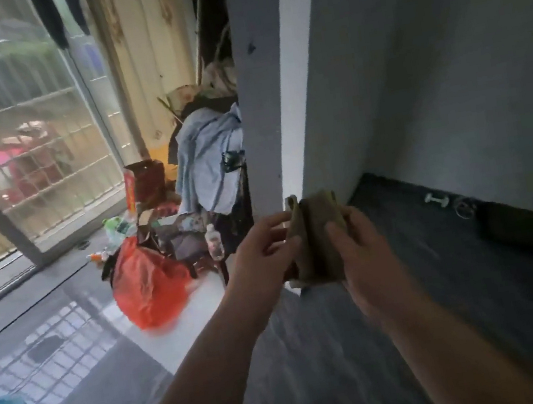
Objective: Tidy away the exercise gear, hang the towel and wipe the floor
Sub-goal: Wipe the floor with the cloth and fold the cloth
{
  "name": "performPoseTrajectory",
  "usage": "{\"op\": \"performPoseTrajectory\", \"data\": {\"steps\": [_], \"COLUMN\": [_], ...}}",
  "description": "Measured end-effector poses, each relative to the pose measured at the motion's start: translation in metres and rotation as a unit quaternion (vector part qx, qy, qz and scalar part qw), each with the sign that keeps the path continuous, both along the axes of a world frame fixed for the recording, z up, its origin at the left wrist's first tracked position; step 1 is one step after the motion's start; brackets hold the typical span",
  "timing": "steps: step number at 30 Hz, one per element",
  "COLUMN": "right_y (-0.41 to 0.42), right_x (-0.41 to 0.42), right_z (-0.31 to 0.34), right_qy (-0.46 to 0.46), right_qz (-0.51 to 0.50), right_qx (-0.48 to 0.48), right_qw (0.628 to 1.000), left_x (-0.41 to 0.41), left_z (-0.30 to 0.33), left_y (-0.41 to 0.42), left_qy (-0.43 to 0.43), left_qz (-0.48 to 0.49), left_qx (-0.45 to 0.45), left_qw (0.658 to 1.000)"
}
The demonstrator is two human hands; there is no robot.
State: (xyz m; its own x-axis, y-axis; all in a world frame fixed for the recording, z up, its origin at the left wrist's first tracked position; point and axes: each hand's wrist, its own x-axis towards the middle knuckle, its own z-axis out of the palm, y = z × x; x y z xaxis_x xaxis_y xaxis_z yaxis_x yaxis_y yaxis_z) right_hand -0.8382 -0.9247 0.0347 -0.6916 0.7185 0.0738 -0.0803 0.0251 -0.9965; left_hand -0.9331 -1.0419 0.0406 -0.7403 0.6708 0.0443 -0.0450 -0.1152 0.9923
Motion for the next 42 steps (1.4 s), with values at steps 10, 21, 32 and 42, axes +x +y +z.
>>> {"op": "performPoseTrajectory", "data": {"steps": [10,21,32,42], "right_y": [0.056,0.149,0.251,0.450], "right_x": [0.181,0.455,0.641,0.668], "right_z": [0.012,-0.002,-0.017,-0.043], "right_qy": [-0.007,0.046,0.117,-0.173], "right_qz": [-0.159,-0.354,-0.351,-0.523], "right_qx": [-0.020,-0.124,-0.232,-0.048], "right_qw": [0.987,0.926,0.899,0.833], "left_x": [0.143,0.367,0.564,0.600], "left_z": [0.011,-0.017,-0.062,-0.073], "left_y": [0.120,0.256,0.407,0.607], "left_qy": [-0.121,-0.032,-0.322,-0.121], "left_qz": [-0.315,-0.361,-0.483,-0.470], "left_qx": [0.013,-0.061,-0.138,-0.096], "left_qw": [0.941,0.930,0.803,0.869]}}
